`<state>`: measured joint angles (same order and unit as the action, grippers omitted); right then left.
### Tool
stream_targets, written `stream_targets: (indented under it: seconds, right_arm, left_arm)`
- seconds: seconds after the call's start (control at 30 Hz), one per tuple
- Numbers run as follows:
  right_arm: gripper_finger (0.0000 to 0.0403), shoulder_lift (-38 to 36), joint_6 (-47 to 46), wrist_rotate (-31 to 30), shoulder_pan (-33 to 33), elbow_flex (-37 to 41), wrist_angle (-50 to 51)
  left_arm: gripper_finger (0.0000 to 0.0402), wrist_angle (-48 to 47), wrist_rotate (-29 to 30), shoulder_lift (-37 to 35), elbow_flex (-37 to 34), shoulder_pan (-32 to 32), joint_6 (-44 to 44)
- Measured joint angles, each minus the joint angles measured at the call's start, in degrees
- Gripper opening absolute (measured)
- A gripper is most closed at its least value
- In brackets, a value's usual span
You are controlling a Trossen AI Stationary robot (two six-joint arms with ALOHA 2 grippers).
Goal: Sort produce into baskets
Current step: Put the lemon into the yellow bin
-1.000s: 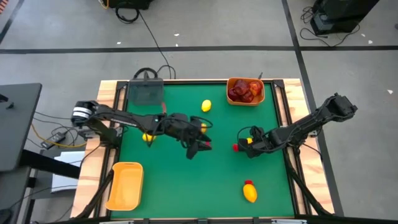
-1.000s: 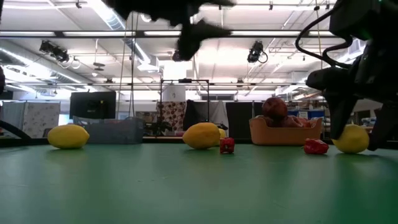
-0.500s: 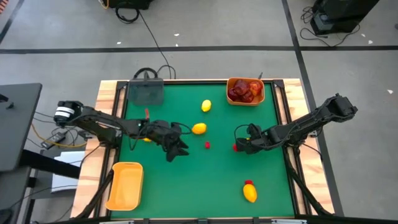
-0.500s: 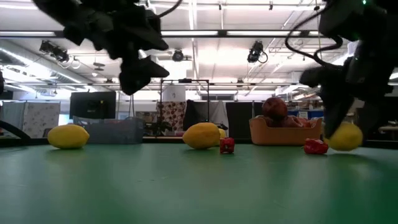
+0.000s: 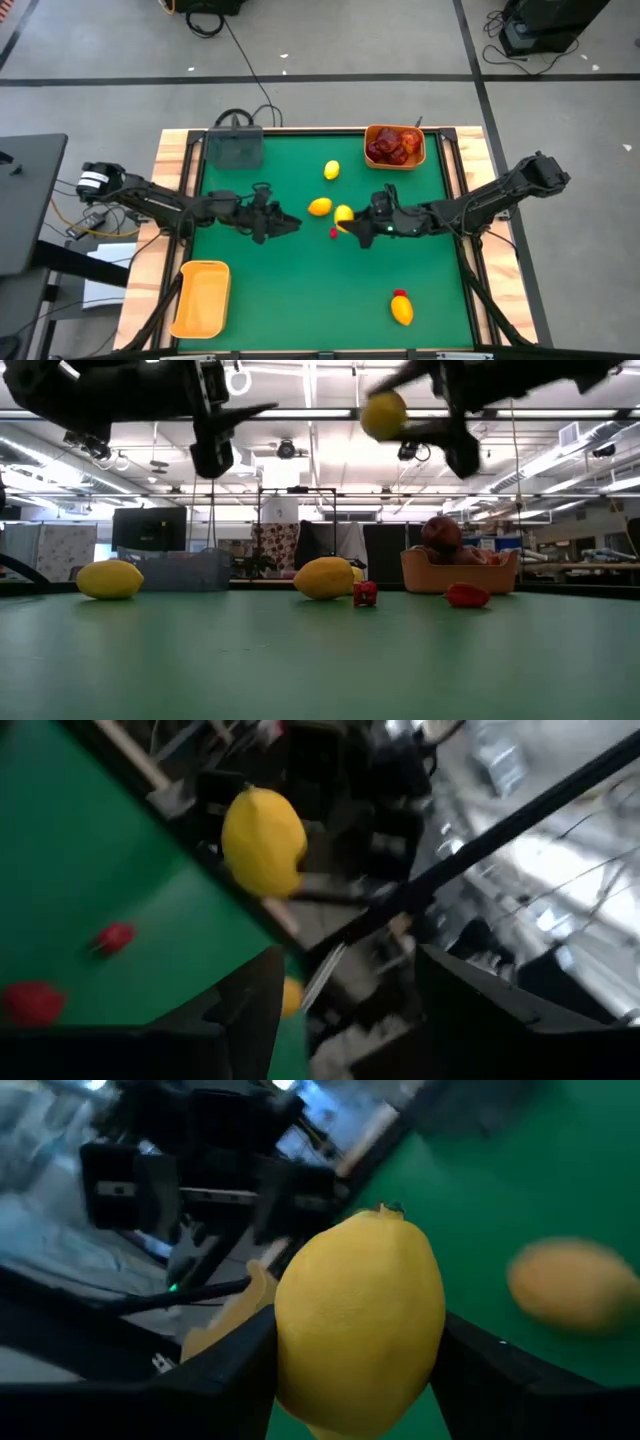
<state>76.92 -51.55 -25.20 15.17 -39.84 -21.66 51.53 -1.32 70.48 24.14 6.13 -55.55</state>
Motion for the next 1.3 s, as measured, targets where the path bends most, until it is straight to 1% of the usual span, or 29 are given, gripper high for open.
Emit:
stream_targets:
  seconds: [0.1, 0.17, 0.23, 0.3, 0.43, 0.5, 0.57, 0.63, 0.7, 0.77, 0.97, 1.07, 1.17, 1.23, 1.3]
  right_arm:
    - [0.0233, 2.7, 12.2, -1.1, 0.3, -6.4, 4.9]
    - [0.0234, 4.8, 19.2, -3.5, 0.6, -11.2, 10.0]
    - [0.0234, 6.9, 24.4, -5.2, 0.6, -16.0, 14.6]
    - [0.0235, 9.0, 28.4, -5.4, 0.2, -20.0, 17.4]
    - [0.0237, 13.5, 34.3, -4.9, -0.3, -26.3, 19.6]
    - [0.0237, 15.6, 36.0, -4.8, -0.6, -29.0, 20.1]
    - [0.0238, 17.4, 37.2, -4.8, -0.9, -30.8, 20.7]
    - [0.0238, 18.8, 38.1, -4.8, -1.0, -32.6, 20.9]
    - [0.0238, 19.7, 38.4, -5.7, -1.0, -34.0, 20.9]
    - [0.0238, 19.7, 38.4, -6.3, -0.9, -34.6, 20.9]
    - [0.0239, 18.0, 38.4, -7.4, -1.1, -35.1, 20.5]
    - [0.0239, 17.6, 38.9, -7.5, -1.1, -35.1, 20.5]
    - [0.0239, 17.6, 40.2, -7.3, -1.0, -35.1, 20.4]
    - [0.0239, 17.6, 40.0, -7.0, -1.1, -35.1, 20.9]
    - [0.0239, 17.5, 39.8, -6.7, -1.1, -35.1, 21.5]
  left_arm:
    - [0.0253, 1.9, 7.5, 0.3, 0.8, -0.3, -3.2]
    - [0.027, 1.2, 9.3, 0.6, 1.3, -1.0, -5.1]
    - [0.0289, 1.6, 8.9, 1.1, 2.4, -1.3, -5.5]
    - [0.0312, 1.2, 8.6, 1.1, 3.1, -1.3, -5.5]
    - [0.0361, 1.4, 7.9, 1.5, 4.7, -1.3, -3.8]
    - [0.0381, 1.3, 6.4, 1.5, 5.8, -1.2, -1.6]
    - [0.0394, 1.2, 4.9, 1.5, 6.7, -1.1, 1.1]
    - [0.0397, 0.1, 4.5, 1.5, 7.4, -1.1, 2.8]
    - [0.0392, -0.7, 3.9, 1.5, 8.1, -1.2, 2.9]
    - [0.0379, -1.3, 2.6, 1.4, 8.3, -1.2, 4.0]
    - [0.0311, -4.2, 0.8, 1.6, 8.2, -0.6, 5.9]
    - [0.0278, -4.1, 0.8, 1.5, 8.3, -0.6, 6.1]
    - [0.0248, -3.7, 2.1, 1.5, 8.3, -0.6, 5.7]
    - [0.0238, -2.9, 2.9, 1.5, 8.2, -0.8, 5.3]
    - [0.0237, -2.7, 3.7, 1.5, 8.2, -0.8, 5.2]
